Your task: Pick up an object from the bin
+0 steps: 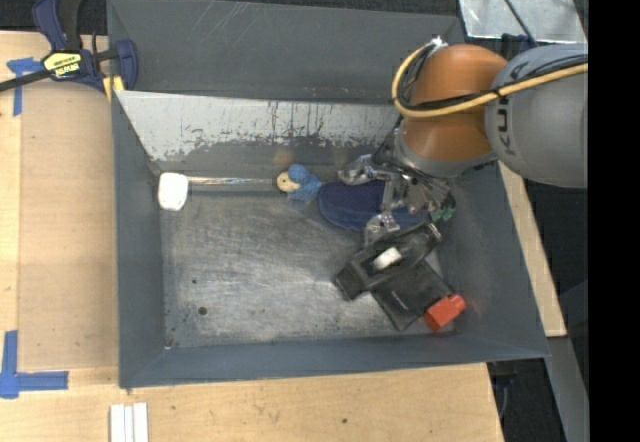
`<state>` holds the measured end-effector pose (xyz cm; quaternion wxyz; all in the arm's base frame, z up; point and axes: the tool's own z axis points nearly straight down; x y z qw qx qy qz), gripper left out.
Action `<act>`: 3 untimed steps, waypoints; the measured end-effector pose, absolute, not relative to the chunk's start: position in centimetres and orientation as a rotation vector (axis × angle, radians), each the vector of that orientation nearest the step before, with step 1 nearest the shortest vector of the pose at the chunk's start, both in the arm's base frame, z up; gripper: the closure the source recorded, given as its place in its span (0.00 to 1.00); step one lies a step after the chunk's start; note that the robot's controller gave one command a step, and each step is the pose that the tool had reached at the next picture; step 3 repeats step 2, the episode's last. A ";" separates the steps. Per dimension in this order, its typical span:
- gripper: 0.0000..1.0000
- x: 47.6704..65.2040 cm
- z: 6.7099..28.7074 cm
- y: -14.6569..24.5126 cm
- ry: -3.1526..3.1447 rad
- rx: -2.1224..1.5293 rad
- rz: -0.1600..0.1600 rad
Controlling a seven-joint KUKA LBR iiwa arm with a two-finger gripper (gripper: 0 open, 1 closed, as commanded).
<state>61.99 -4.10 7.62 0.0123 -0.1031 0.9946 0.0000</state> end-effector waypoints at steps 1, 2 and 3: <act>1.00 62.0 7.8 -4.1 3.099 -0.321 -0.002; 1.00 60.7 23.6 -6.4 3.024 -0.812 -0.006; 1.00 60.7 23.6 -6.4 3.024 -0.812 -0.006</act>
Offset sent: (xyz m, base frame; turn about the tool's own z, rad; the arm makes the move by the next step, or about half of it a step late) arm 0.0000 0.0000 0.0000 0.0000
